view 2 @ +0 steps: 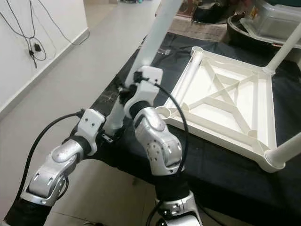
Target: Building children table
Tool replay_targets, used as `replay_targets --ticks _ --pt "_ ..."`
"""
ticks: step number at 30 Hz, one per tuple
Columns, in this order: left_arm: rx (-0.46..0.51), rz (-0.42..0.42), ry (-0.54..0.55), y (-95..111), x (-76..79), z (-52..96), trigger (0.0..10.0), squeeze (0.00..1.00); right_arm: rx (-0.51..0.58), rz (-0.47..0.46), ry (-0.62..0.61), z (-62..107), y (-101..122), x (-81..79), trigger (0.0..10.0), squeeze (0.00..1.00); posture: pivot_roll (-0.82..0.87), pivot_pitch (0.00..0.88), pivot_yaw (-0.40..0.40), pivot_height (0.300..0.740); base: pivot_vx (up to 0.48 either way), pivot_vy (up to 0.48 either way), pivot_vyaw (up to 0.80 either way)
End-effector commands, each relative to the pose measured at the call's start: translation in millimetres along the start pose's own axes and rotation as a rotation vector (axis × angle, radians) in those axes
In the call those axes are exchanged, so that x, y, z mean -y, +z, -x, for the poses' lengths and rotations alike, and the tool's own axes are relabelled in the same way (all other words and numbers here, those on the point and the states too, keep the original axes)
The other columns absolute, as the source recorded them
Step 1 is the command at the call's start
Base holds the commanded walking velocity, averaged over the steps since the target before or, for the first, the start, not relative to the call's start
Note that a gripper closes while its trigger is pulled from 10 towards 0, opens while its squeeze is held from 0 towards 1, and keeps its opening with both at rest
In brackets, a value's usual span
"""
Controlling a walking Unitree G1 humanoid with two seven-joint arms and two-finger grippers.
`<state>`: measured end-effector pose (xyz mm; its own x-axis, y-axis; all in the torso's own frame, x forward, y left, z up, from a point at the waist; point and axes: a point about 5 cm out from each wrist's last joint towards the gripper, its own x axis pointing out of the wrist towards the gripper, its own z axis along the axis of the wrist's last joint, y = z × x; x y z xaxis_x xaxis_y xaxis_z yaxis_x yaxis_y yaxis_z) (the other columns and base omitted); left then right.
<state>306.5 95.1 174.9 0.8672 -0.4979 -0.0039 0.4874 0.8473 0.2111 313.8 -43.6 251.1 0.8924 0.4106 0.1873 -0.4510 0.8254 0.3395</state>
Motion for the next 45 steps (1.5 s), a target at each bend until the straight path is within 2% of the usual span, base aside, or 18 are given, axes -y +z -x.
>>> replay_targets --ticks 1,6,7,12,13,14,24,25,26,27,29,30,31,35,37,38,40,45 --pt "-0.008 0.015 -0.033 -5.0 6.2 -2.8 10.0 0.0 -0.008 -0.013 0.048 3.5 -0.8 -9.2 10.0 0.0 0.11 0.102 -0.045 0.74 0.0 0.0 0.0" --pt "-0.02 0.049 -0.044 -10.0 8.8 -7.2 10.0 0.0 -0.03 -0.026 0.067 8.9 -5.2 -13.8 10.0 0.0 0.1 0.093 -0.044 0.74 0.0 0.0 0.0" --pt "-0.03 0.061 -0.049 -11.9 10.0 -8.2 4.6 0.0 -0.033 -0.029 0.071 10.2 -5.7 -14.7 10.0 0.0 0.1 0.092 -0.041 0.74 0.0 0.0 0.0" --pt "-0.041 0.074 -0.057 -14.3 11.3 -9.6 4.6 0.0 -0.037 -0.032 0.075 11.8 -6.2 -15.6 10.0 0.0 0.1 0.092 -0.041 0.74 0.0 0.0 0.0" --pt "-0.044 0.077 -0.064 -14.7 13.3 -10.2 3.9 0.0 -0.037 -0.032 0.076 12.2 -5.9 -15.7 10.0 0.0 0.1 0.087 -0.041 0.74 0.0 0.0 0.0" --pt "-0.054 0.071 -0.077 -16.3 15.8 -10.7 0.0 0.0 -0.035 -0.034 0.074 12.4 -5.1 -15.4 10.0 0.0 0.1 0.087 -0.041 0.74 0.0 0.0 0.0" --pt "-0.086 0.064 -0.137 -22.3 21.0 -10.9 0.0 0.0 0.012 0.008 0.073 9.1 2.3 -10.3 10.0 0.0 0.1 0.084 -0.041 0.74 0.0 0.0 0.0" --pt "-0.08 0.075 -0.168 -21.8 21.8 -8.3 10.0 0.0 0.016 0.046 0.095 8.0 2.9 -5.7 10.0 1.0 0.1 0.084 -0.041 0.74 0.0 0.0 0.0" --pt "-0.071 0.084 -0.203 -20.5 22.5 -5.2 10.0 0.0 0.008 0.086 0.124 7.0 2.8 -1.0 10.0 1.0 0.1 0.086 -0.043 0.74 0.0 0.0 0.0" --pt "-0.069 0.095 -0.254 -19.9 23.4 0.0 10.0 0.0 0.0 0.095 0.184 6.2 3.4 4.0 10.0 1.0 0.1 0.086 -0.043 0.74 0.0 0.0 0.0" --pt "-0.068 0.101 -0.29 -19.5 24.1 3.6 10.0 0.0 -0.005 0.095 0.225 6.0 4.0 7.2 10.0 1.0 0.1 0.086 -0.043 0.74 0.0 0.0 0.0" --pt "-0.079 0.113 -0.384 -20.5 26.0 13.5 10.0 0.0 -0.049 0.077 0.332 7.4 2.2 13.0 10.0 0.0 0.11 0.088 -0.043 0.74 0.0 0.0 0.0" --pt "-0.079 0.113 -0.384 -20.5 26.0 13.5 10.0 0.0 -0.049 0.077 0.332 7.4 2.2 13.0 10.0 0.0 0.11 0.088 -0.043 0.74 0.0 0.0 0.0" --pt "-0.096 0.141 -0.49 -21.5 26.4 26.1 10.0 0.0 -0.111 0.074 0.458 10.0 0.0 19.8 10.0 0.0 0.11 0.089 -0.043 0.74 0.0 0.0 0.0" --pt "-0.114 0.19 -0.568 -20.0 22.9 38.2 10.0 0.0 -0.174 0.057 0.612 15.5 -1.8 19.1 10.0 0.0 0.11 0.097 -0.044 0.74 0.0 0.0 0.0" --pt "-0.114 0.19 -0.568 -20.0 22.9 38.2 10.0 0.0 -0.174 0.057 0.612 15.5 -1.8 19.1 10.0 0.0 0.11 0.097 -0.044 0.74 0.0 0.0 0.0" --pt "-0.123 0.228 -0.623 -17.3 21.4 46.8 10.0 0.0 -0.239 0.039 0.734 21.9 -5.5 17.0 10.0 0.0 0.12 0.099 -0.044 0.74 0.0 0.0 0.0" --pt "-0.129 0.257 -0.646 -17.0 22.2 52.3 10.0 0.0 -0.289 0.014 0.852 31.6 -11.9 10.3 10.0 0.0 0.12 0.104 -0.041 0.74 0.0 0.0 0.0"
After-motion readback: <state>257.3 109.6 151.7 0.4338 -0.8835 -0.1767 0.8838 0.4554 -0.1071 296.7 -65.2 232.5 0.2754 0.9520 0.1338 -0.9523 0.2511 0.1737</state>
